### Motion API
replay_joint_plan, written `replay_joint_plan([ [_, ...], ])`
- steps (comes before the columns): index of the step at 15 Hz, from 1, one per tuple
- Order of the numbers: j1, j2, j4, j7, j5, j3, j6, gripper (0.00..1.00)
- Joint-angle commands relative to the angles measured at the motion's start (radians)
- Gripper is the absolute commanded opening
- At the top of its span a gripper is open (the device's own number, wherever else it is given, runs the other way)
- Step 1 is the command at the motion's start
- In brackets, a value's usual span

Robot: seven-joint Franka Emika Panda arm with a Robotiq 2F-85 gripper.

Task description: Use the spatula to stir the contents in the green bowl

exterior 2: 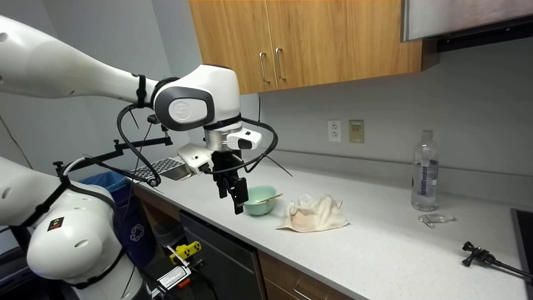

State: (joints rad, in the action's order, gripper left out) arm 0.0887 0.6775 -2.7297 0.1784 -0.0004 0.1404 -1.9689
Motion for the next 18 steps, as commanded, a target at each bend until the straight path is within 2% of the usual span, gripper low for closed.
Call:
replay_joint_plan([
  [1,-0.036,-0.026,0.008,-0.023,0.087,0.003,-0.068,1.00],
  [5,-0.092,-0.073,0.007,-0.053,0.203,-0.028,-0.200,1.00],
  [8,-0.142,-0.137,0.006,-0.068,0.270,-0.066,-0.379,1.00],
  [11,-0.180,-0.214,0.030,-0.122,0.291,-0.117,-0.521,1.00],
  [12,-0.187,-0.231,0.035,-0.139,0.282,-0.134,-0.539,1.00],
  [13,-0.170,-0.182,0.007,-0.106,0.260,-0.104,-0.494,1.00],
  [15,-0.184,-0.213,0.016,-0.136,0.260,-0.130,-0.526,1.00],
  [18,-0.185,-0.222,0.023,-0.140,0.260,-0.132,-0.527,1.00],
])
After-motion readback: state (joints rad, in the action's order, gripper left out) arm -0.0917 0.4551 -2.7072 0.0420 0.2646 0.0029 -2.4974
